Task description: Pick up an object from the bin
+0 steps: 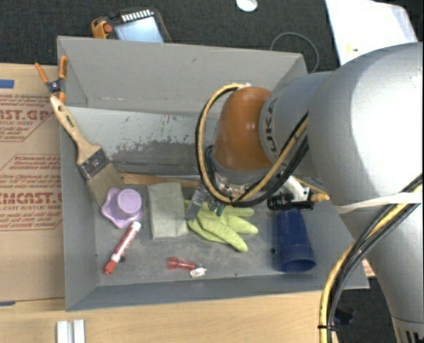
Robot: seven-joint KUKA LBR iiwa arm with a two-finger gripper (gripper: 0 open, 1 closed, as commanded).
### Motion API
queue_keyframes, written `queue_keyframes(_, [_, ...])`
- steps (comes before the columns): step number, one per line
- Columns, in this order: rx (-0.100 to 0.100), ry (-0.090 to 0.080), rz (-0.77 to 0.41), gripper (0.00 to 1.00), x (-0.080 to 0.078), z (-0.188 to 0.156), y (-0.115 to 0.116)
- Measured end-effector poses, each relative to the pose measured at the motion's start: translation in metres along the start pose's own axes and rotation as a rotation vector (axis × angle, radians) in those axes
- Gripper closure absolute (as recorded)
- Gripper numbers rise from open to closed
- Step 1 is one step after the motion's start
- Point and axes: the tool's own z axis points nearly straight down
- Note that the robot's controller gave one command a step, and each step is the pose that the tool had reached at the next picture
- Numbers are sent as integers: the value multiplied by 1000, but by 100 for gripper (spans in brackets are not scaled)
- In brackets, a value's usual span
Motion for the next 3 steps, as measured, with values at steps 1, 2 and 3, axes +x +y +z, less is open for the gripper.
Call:
queue_keyframes(1, [0, 1, -1, 100, 1, -12, 0])
queue_keyframes(2, [-1, 0, -1, 100, 0, -23, 0])
queue_keyframes(3, [5, 8, -1, 100, 2, -50, -1])
